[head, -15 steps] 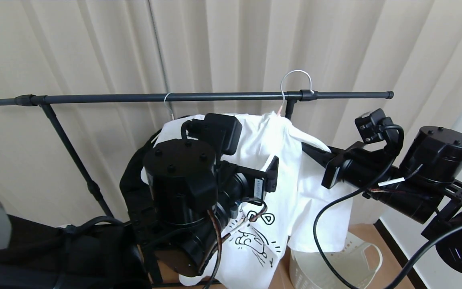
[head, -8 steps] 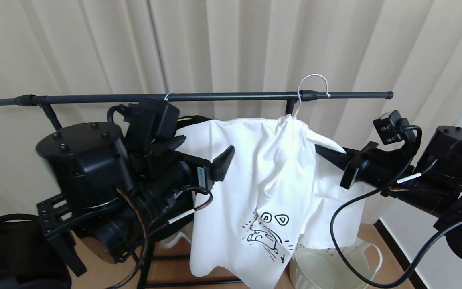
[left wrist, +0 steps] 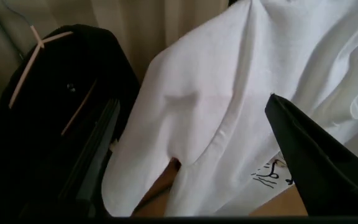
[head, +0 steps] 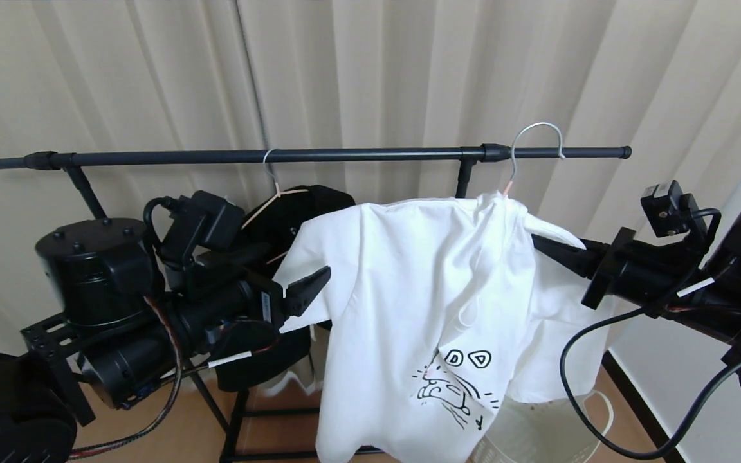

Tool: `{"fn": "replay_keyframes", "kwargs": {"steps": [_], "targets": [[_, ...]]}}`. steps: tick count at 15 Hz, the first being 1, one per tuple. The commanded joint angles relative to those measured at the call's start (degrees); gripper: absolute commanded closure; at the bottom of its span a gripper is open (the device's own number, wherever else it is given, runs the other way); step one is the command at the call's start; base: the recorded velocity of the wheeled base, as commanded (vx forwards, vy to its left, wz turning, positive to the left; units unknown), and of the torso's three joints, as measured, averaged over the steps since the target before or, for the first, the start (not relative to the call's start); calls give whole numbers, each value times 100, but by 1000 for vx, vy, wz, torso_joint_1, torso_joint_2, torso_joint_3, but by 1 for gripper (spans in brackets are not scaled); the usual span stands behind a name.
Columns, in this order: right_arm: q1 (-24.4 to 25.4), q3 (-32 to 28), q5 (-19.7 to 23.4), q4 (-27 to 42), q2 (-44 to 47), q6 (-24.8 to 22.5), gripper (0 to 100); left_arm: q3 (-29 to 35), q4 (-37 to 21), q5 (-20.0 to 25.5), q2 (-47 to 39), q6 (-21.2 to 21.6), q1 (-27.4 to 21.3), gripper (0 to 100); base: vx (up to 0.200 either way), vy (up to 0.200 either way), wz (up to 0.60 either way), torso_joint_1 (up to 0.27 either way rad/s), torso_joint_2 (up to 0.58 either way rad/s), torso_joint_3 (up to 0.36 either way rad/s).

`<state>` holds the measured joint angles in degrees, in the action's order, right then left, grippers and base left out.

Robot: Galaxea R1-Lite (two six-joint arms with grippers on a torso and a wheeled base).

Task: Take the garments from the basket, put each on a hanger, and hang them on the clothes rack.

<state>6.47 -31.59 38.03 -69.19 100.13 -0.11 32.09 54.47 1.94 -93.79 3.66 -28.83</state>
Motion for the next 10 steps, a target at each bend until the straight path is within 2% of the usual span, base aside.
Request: {"fn": "replay_keyframes", "kwargs": {"steps": [1, 7, 8, 10], "targets": [[-85, 126, 29, -156, 24, -7, 100, -53, 11, 70, -403, -14, 176, 0, 0, 0, 0, 0, 0, 0], [-85, 179, 37, -200, -3, -15, 100, 70, 20, -18, -904, -120, 220, 0, 0, 0, 0, 0, 0, 0], [-85, 179, 37, -200, -3, -15, 100, 70, 20, -80, -895, -190, 220, 100, 0, 0, 0, 0, 0, 0], [-85, 170, 37, -200, -3, -15, 100, 79, 20, -150, -869, -225, 220, 100, 0, 0, 0, 0, 0, 0]]}}
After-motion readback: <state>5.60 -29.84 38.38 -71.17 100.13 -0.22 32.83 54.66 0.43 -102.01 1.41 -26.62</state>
